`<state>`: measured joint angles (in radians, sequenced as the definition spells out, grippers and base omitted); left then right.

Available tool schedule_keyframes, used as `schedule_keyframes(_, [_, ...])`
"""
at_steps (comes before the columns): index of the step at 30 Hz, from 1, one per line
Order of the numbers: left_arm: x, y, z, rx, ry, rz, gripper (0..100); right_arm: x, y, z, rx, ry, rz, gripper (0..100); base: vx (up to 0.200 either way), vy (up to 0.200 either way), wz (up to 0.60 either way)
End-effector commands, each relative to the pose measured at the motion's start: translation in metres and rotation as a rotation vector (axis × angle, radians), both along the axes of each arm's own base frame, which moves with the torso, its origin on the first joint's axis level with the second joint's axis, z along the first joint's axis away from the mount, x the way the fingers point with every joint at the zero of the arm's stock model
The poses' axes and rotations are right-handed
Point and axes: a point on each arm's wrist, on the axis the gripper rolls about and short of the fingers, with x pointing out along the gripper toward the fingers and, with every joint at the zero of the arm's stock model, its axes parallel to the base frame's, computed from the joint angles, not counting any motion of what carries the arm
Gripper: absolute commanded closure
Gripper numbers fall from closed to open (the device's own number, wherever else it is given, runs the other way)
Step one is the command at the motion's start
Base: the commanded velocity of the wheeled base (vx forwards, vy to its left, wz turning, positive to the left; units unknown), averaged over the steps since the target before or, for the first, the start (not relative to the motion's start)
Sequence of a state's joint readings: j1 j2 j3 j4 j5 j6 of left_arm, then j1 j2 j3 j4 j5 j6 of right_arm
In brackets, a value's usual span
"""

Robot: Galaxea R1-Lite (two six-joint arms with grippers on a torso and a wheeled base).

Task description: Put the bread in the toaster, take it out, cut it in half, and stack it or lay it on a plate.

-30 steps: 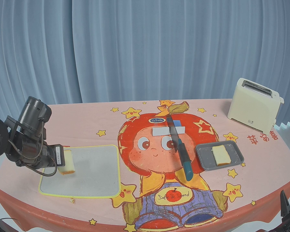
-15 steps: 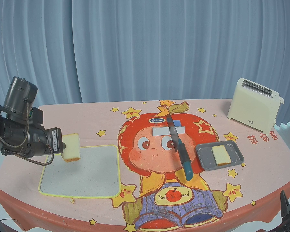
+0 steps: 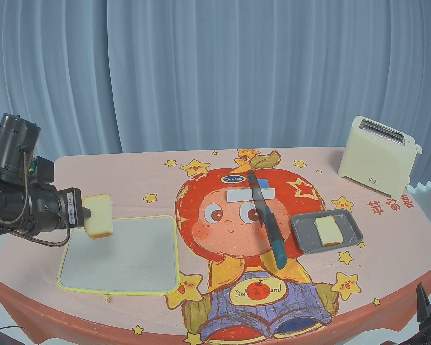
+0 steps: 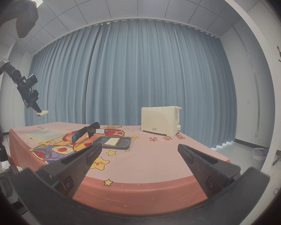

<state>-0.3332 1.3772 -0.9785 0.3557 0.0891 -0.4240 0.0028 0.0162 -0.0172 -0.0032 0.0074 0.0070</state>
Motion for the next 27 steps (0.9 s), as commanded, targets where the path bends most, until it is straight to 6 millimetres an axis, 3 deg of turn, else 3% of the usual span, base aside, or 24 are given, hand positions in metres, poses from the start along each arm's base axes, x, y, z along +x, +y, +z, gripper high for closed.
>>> schedule_keyframes(1, [-0.014, 0.004, 0.009, -0.017, -0.047, -0.006, 100, 0.000, 0.000, -0.005, 0.001, 0.001, 0.002, 0, 0.000, 0.000, 0.00])
schedule_keyframes(6, [-0.025, 0.007, 0.017, -0.033, -0.089, -0.012, 100, 0.000, 0.000, -0.005, -0.001, 0.001, 0.001, 0, 0.000, 0.000, 0.00])
schedule_keyframes(27, [-0.024, 0.008, 0.018, -0.035, -0.090, -0.001, 100, 0.000, 0.000, -0.005, -0.001, 0.001, 0.001, 0, 0.000, 0.000, 0.00])
